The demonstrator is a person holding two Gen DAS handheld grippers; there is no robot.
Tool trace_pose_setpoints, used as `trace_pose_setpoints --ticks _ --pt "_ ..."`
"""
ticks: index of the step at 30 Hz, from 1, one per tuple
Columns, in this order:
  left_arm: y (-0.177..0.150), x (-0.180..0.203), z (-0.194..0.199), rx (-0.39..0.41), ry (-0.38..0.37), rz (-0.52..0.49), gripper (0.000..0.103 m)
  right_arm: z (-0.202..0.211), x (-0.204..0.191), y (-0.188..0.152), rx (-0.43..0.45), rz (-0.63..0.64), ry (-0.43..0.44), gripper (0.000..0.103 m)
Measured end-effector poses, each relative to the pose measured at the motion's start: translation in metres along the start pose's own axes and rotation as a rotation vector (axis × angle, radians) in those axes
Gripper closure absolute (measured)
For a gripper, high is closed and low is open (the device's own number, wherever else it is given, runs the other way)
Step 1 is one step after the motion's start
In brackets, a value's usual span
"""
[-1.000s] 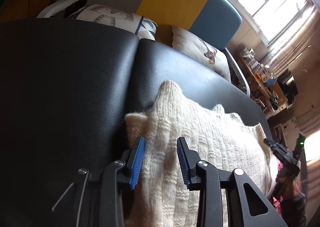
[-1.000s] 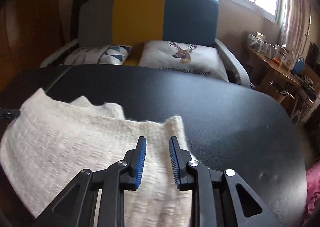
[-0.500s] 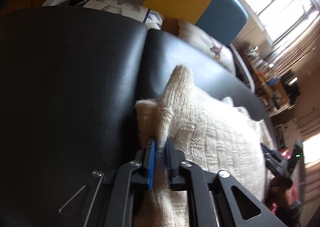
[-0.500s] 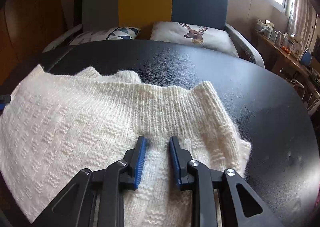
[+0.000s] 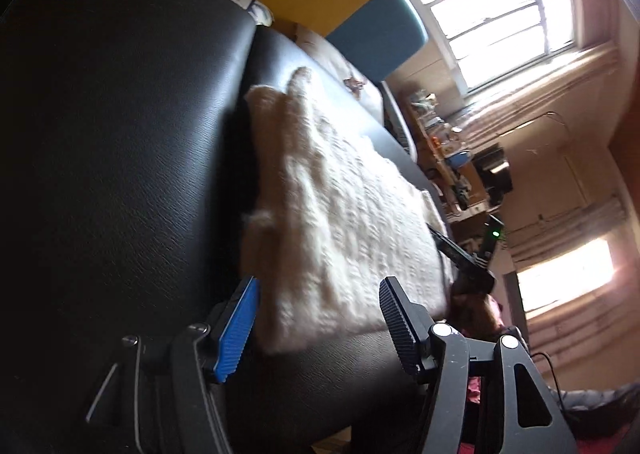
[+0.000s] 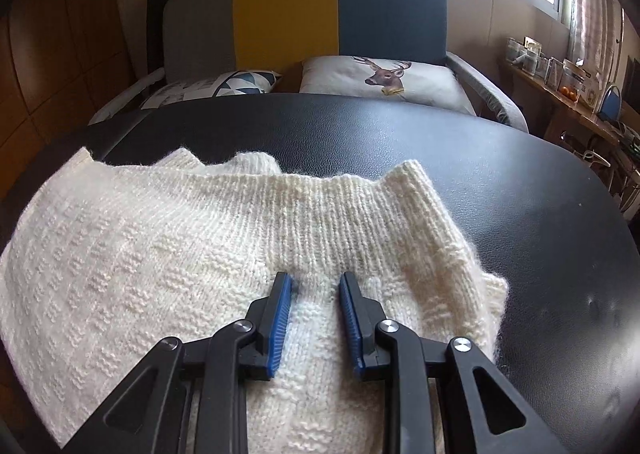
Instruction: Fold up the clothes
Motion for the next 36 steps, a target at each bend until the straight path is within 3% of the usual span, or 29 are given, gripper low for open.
trace_pose_setpoints --ticks 6,8,11,13,15,16,22,24,26,27,30,32,36 --pt "0.0 -0.009 -0.012 -0.04 -0.017 0.019 0.065 0.003 0.002 0.0 0.004 -0.008 0.007 0.078" --pt "0.0 -0.012 -0.01 -0.033 -0.026 0.029 0.096 0.003 0.003 0.0 0.004 -0.007 0.01 0.078" --pt "-0.007 -0.003 0.003 -0.009 -0.063 -0.006 0.096 0.003 0.003 0.001 0.004 -0.001 0.015 0.077" --pt "-0.013 -0.004 0.002 -0.036 0.013 -0.049 0.096 0.002 0.004 0.001 0.004 0.001 0.018 0.077" --pt "-0.025 -0.02 -0.011 -0.102 0.079 -0.025 0.096 0.002 0.004 0.001 0.004 0.003 0.018 0.077" --pt "-0.024 -0.023 -0.01 -0.087 0.059 0.0 0.097 0.001 0.004 0.002 0.005 0.003 0.017 0.077" --pt "-0.004 -0.009 0.013 0.003 0.102 0.011 0.092 0.004 0.009 0.003 0.003 -0.025 0.065 0.077" --pt "0.006 0.003 0.025 0.074 0.087 0.012 0.079 0.018 0.02 0.004 -0.011 -0.08 0.176 0.077" --pt "0.014 0.018 0.029 0.114 0.06 0.005 0.046 0.032 0.031 0.005 -0.025 -0.134 0.288 0.076" --pt "0.018 0.027 0.027 0.121 0.042 -0.006 0.043 0.042 0.038 0.003 -0.024 -0.153 0.341 0.074" --pt "0.022 0.061 -0.002 0.071 0.024 -0.105 0.043 0.085 0.066 -0.013 -0.01 -0.187 0.501 0.066" --pt "0.026 0.082 -0.028 0.019 0.032 -0.184 0.043 0.1 0.08 -0.033 -0.074 -0.223 0.619 0.066" --pt "0.023 0.134 -0.107 -0.117 -0.003 -0.321 0.043 0.11 0.095 -0.074 -0.164 -0.195 0.672 0.066"
Point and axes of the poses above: each gripper's, at about its wrist camera, not at the fingertips, and z roughly against the way its jaws point, x to its right, y to its top, the point moved 5 cm from there along -z, roughly the way its jaws point, and after that the axes turned 4 degrees about -y, right-handed, at the moved point
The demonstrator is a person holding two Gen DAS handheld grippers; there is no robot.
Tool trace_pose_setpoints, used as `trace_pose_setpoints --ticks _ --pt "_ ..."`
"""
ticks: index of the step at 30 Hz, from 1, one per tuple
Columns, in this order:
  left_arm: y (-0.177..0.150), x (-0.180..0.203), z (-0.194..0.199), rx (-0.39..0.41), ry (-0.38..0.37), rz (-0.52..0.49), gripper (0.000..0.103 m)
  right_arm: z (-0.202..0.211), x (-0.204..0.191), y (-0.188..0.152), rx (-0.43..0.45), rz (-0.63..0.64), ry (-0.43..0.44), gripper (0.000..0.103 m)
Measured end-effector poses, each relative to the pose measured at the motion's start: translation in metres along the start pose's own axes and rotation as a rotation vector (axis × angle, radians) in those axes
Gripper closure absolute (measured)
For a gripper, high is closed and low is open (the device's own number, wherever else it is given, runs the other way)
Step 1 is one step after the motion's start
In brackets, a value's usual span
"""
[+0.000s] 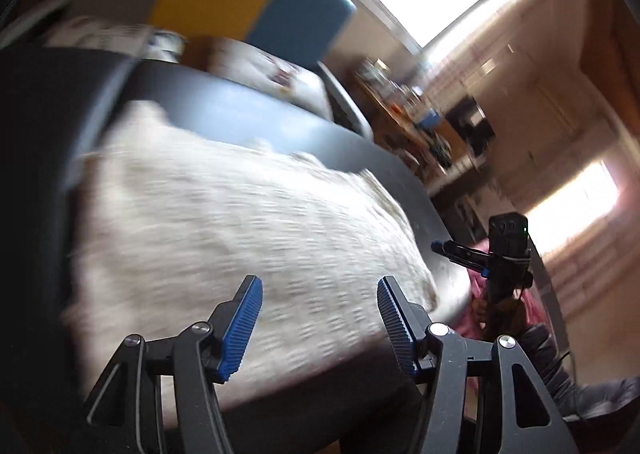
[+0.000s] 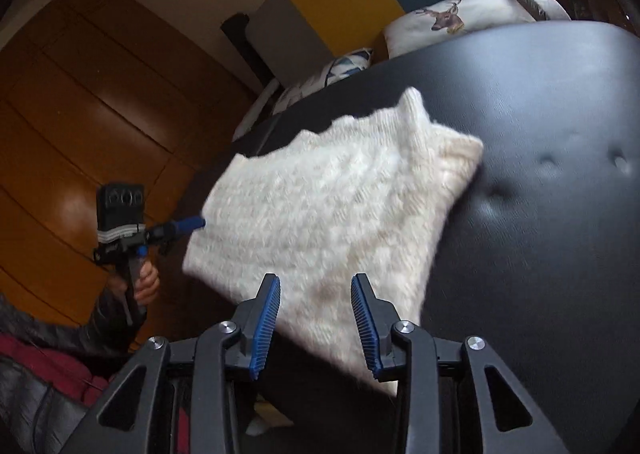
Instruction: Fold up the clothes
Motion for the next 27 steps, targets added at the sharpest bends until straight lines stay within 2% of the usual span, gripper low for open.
trace_pose_setpoints --ticks 4,7,11,14,17,20,23,24,27 --pt "0.012 0.058 -0.075 -0.122 -0.046 -0.166 0.043 -0.003 0.02 -0.019 -0.025 -0.043 0.034 0.066" --pt "0.005 0.083 -0.115 -0.204 -0.063 -0.232 0.043 -0.009 0.025 -0.017 -0.03 -0.035 0.074 0.066" --pt "0.0 0.086 -0.144 -0.285 -0.057 -0.266 0.043 -0.01 0.039 -0.005 -0.031 -0.016 0.035 0.065" --pt "-0.009 0.076 -0.143 -0.32 -0.047 -0.278 0.043 -0.009 0.048 0.001 -0.032 -0.059 0.14 0.064" --pt "-0.017 0.065 -0.139 -0.327 -0.048 -0.264 0.042 -0.019 0.038 -0.002 -0.094 -0.035 0.228 0.061" --pt "-0.02 0.062 -0.137 -0.323 -0.041 -0.261 0.042 -0.015 0.022 -0.002 -0.098 -0.005 0.332 0.061" --pt "-0.023 0.066 -0.141 -0.335 -0.016 -0.302 0.041 -0.007 0.008 0.001 -0.114 0.018 0.423 0.061" --pt "-0.023 0.068 -0.143 -0.342 -0.012 -0.317 0.041 -0.012 0.005 -0.001 -0.15 0.028 0.435 0.06" --pt "-0.024 0.073 -0.145 -0.362 -0.016 -0.346 0.037 -0.037 0.001 -0.006 -0.267 0.06 0.393 0.059"
Point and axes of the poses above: each gripper's, at about its wrist camera, not at the fingertips, and z roughly against the way its jaws point, x to its right, y to its top, the point moved 5 cm from there along -z, roughly the way its jaws point, and after that the axes turned 4 degrees about -y, right-handed, at the moved point
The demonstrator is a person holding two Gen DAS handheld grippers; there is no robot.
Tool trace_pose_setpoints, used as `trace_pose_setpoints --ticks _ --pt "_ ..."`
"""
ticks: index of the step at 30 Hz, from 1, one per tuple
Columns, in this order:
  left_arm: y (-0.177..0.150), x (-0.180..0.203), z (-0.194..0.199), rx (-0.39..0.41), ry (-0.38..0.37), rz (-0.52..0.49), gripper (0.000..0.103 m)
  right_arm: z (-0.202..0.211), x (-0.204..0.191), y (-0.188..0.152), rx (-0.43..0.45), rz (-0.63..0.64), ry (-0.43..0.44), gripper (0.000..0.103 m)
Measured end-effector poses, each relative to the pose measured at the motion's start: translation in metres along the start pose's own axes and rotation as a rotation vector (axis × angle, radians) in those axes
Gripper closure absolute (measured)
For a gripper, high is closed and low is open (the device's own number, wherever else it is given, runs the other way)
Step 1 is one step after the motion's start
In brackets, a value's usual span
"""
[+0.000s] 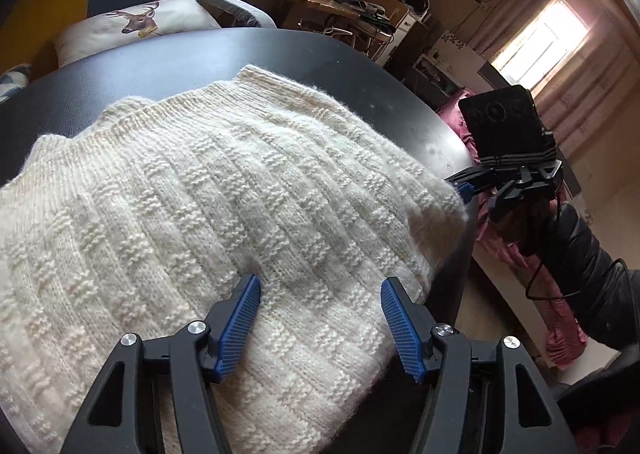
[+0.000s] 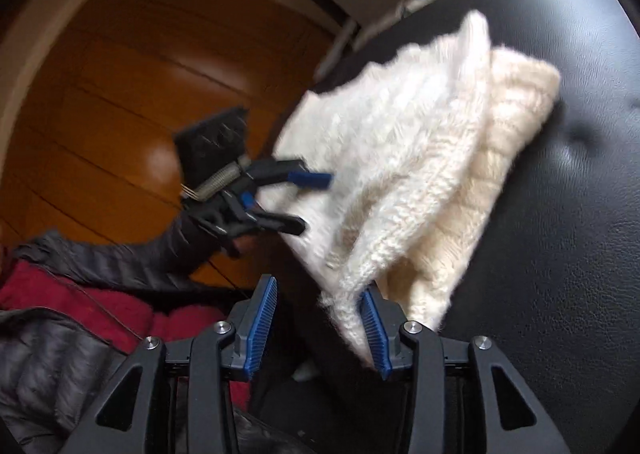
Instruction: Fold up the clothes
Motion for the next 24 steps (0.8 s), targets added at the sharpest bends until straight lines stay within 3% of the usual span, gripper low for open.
trace_pose_setpoints --ticks 5,7,10,12,15,17,19,21,24 --pt "-0.005 0.003 0.003 -0.042 -0.03 -0.024 0.037 -0.028 -0.013 -0.004 -0.178 0.039 0.101 0.059" --pt "-0.009 0.002 0.006 -0.055 -0.041 -0.023 0.037 -0.036 -0.025 -0.008 -0.248 0.091 0.104 0.059" --pt "-0.014 0.003 0.009 -0.07 -0.059 -0.031 0.037 -0.037 -0.014 -0.003 -0.229 0.071 0.004 0.059" --pt "-0.015 0.004 0.009 -0.064 -0.06 -0.039 0.037 -0.042 -0.004 0.0 -0.202 0.009 0.022 0.059" --pt "-0.014 0.004 0.008 -0.064 -0.065 -0.037 0.034 -0.068 -0.025 -0.012 -0.32 0.068 0.118 0.057" --pt "-0.013 0.007 0.005 -0.071 -0.064 -0.043 0.034 -0.078 -0.031 -0.021 -0.402 0.093 0.102 0.057" --pt "-0.011 0.011 0.0 -0.081 -0.061 -0.052 0.034 -0.075 -0.023 -0.025 -0.44 0.068 0.062 0.063" --pt "-0.011 0.013 -0.001 -0.078 -0.052 -0.064 0.034 -0.068 -0.011 -0.032 -0.478 0.036 -0.015 0.083" --pt "-0.013 0.016 -0.002 -0.066 -0.037 -0.064 0.034 -0.055 -0.006 -0.038 -0.464 0.013 -0.085 0.086"
Point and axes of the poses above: each gripper's, at about its wrist camera, not at the fingertips, and z roughly against the way its jaws point, x to its right, y to its top, the point moved 5 cm from there along -z, roughly the way its jaws point, and after that the axes turned 4 degrees about -y, right-handed, at the moved point
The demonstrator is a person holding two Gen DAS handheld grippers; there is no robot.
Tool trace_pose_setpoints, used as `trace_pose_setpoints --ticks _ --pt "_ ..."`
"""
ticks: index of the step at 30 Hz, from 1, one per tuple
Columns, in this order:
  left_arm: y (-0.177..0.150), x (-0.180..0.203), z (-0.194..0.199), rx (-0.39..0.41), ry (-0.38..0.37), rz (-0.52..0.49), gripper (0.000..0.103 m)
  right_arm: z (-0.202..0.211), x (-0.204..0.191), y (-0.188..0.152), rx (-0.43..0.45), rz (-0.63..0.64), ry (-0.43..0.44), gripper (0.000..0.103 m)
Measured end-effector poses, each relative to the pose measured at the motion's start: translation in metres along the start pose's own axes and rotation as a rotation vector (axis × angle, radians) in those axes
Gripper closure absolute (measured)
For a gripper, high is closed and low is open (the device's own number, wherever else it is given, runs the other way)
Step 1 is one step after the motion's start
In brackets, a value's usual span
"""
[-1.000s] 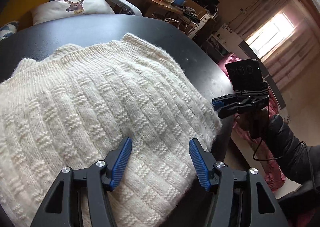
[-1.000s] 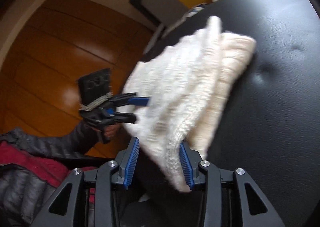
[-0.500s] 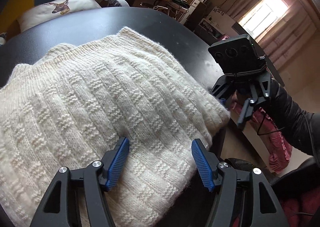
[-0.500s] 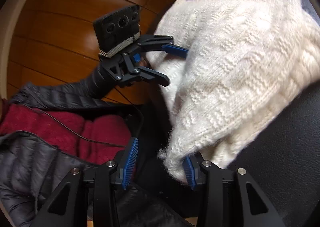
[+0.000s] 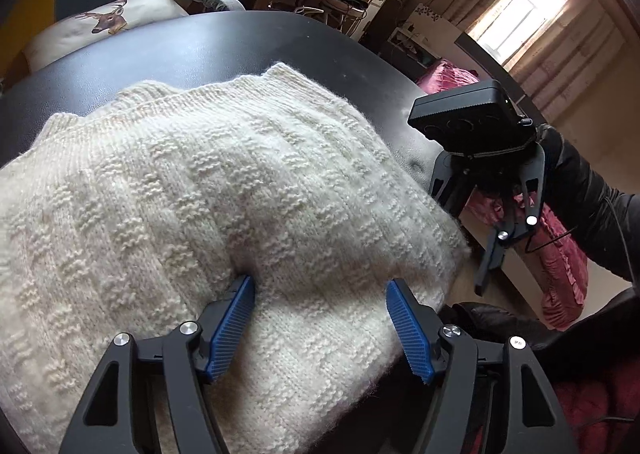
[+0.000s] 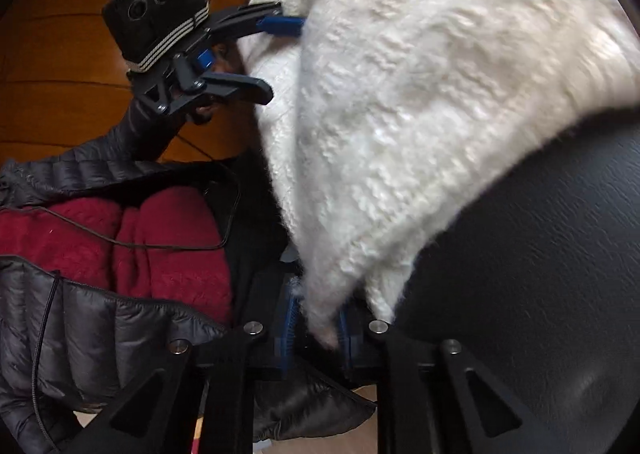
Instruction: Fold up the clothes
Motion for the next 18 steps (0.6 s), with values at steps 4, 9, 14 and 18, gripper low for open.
trace_pose_setpoints --ticks 4,9,14,18 --pt "-0.002 0.003 0.003 0.033 -0.009 0.028 0.032 0.024 -0.004 -0.006 0.113 -0.029 -0.124 0.077" --pt "-0.011 0.005 0.016 0.082 -0.044 0.095 0.032 0.084 -0.009 -0.002 0.383 -0.117 -0.413 0.072" --pt "-0.008 -0.012 0.043 0.208 -0.079 0.211 0.032 0.108 -0.027 0.036 0.592 -0.058 -0.68 0.072" --pt "0.002 -0.015 0.051 0.251 -0.029 0.229 0.032 0.089 -0.021 0.069 0.538 0.003 -0.843 0.072"
Point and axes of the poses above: each gripper's, at about its wrist camera, not at the fingertips, and z roughly against the way its jaws point, x to its right, y to its top, the point moved 5 cm from there along -z, roughly the way its jaws point, and after that the axes turned 4 degrees about -y, right-handed, at the moved point
